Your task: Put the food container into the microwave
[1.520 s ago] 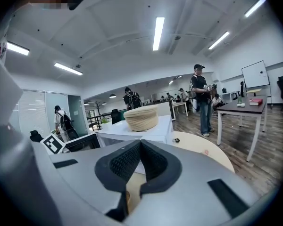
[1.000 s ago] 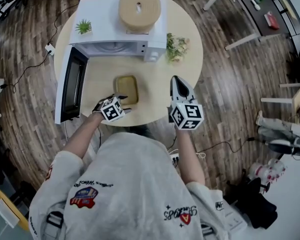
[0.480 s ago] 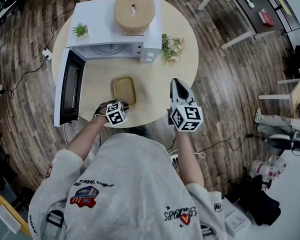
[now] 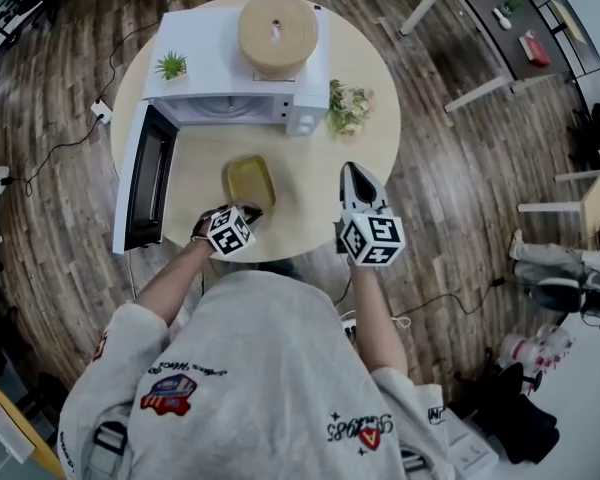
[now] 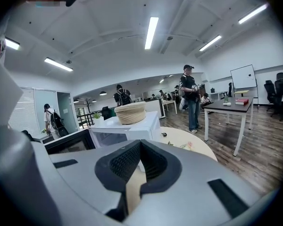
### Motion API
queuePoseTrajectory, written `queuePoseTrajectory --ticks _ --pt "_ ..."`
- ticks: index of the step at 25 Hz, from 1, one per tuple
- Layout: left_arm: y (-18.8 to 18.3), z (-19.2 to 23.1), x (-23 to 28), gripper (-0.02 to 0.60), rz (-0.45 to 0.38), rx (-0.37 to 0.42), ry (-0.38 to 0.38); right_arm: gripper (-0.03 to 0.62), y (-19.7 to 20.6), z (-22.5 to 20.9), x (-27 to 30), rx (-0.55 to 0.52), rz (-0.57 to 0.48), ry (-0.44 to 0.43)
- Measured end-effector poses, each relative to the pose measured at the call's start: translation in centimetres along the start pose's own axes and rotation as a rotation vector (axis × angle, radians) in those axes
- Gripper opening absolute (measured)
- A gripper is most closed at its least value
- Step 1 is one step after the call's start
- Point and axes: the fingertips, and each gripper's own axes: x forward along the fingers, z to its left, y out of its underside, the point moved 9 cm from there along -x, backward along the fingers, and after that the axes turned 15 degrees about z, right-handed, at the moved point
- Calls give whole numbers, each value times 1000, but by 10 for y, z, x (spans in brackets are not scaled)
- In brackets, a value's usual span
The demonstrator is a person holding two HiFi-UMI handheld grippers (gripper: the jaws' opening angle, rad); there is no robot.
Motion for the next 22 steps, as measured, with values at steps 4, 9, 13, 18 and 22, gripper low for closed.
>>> queuePoseTrajectory --ticks 4,9,13,18,22 --pt "-1 16 -22 14 -109 -118 2 -5 -5 9 11 -18 -1 -25" --pt "2 41 -58 14 -283 -334 32 -5 -14 21 24 -42 -3 -64" --pt "9 53 -83 14 -370 -429 20 -5 -21 33 37 -65 -1 -99" --pt "21 62 -116 14 -468 -526 -28 -5 -27 52 51 -90 11 -145" --pt "31 70 -138 14 -533 -577 -84 -5 -32 65 64 -116 15 -184"
